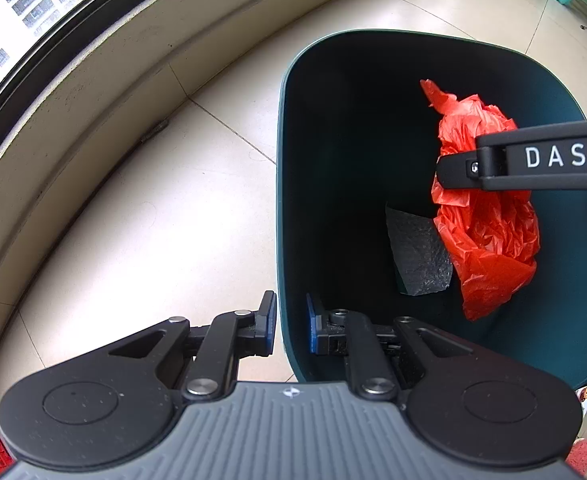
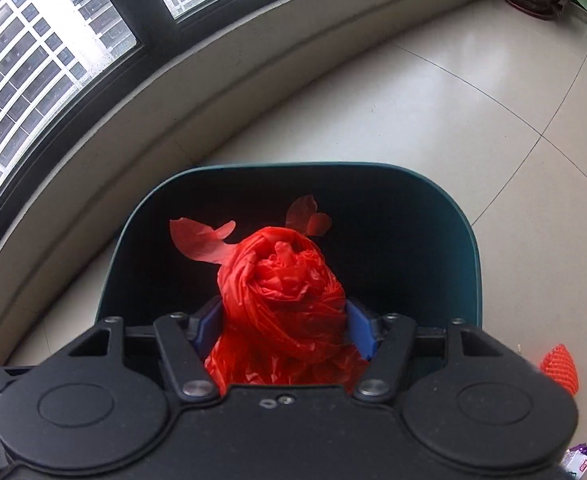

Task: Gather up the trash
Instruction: 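Lift the red bag over the bin and release it inside, then reach the right tool to the biscuit pack and grasp it, then carry the biscuit pack over the bin and open the right tool, then reach the right tool to the clear snack bag and grasp it, then lift the clear snack bag over the bin and open the right tool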

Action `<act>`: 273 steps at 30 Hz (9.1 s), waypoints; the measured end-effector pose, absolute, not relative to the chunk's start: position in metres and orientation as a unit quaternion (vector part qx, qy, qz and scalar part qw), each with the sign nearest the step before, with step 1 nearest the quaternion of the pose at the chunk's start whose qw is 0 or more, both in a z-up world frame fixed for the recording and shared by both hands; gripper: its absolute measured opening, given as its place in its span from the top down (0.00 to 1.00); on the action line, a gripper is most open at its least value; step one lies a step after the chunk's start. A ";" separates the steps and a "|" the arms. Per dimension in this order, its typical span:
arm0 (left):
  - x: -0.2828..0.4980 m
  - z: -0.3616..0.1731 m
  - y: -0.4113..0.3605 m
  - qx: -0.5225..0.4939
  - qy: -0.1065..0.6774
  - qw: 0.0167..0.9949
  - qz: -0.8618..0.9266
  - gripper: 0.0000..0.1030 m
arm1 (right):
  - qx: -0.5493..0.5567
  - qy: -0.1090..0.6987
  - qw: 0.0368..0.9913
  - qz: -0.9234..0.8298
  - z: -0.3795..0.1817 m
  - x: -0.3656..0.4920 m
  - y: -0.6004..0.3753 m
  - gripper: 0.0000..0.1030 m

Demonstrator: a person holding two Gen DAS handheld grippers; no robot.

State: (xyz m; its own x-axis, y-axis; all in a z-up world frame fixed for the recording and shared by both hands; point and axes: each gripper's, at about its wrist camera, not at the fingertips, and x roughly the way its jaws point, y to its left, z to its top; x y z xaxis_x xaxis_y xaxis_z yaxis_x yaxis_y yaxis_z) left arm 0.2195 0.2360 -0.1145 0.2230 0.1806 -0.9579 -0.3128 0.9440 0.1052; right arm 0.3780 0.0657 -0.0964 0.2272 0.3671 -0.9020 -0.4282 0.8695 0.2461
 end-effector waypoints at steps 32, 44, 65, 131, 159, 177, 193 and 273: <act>0.265 -0.112 0.130 -0.043 0.604 0.780 0.159 0.86 | -0.018 0.558 0.789 0.255 -0.022 0.332 -0.040 0.18; 0.271 -0.105 0.106 -0.038 0.607 0.777 0.166 0.86 | 0.009 0.580 0.813 0.043 -0.100 0.346 -0.206 0.19; 0.304 -0.106 0.121 -0.019 0.618 0.767 0.172 0.86 | 0.083 0.732 0.666 -0.118 -0.292 0.296 -0.293 0.37; 0.296 -0.118 0.159 -0.056 0.617 0.771 0.150 0.86 | -0.068 0.591 0.761 0.261 -0.040 0.371 0.063 0.63; 0.291 -0.116 0.154 -0.046 0.609 0.778 0.147 0.86 | -0.076 0.630 0.737 0.233 -0.104 0.379 0.083 0.45; 0.290 -0.118 0.152 -0.043 0.609 0.777 0.151 0.86 | -0.023 0.563 0.781 0.271 0.012 0.351 -0.014 0.32; 0.290 -0.118 0.151 -0.040 0.608 0.776 0.163 0.85 | 0.059 0.609 0.787 0.077 -0.093 0.366 -0.177 0.14; 0.290 -0.110 0.164 -0.069 0.610 0.775 0.150 0.86 | -0.028 0.526 0.793 0.306 0.024 0.352 -0.024 0.95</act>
State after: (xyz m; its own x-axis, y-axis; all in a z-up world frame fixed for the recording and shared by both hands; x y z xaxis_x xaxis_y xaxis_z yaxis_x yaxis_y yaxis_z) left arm 0.2899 0.1637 -0.1103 0.2105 0.1475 -0.9664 -0.3163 0.9456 0.0754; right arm 0.3518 -0.0243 0.0236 0.2599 0.4562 -0.8511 -0.5155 0.8108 0.2771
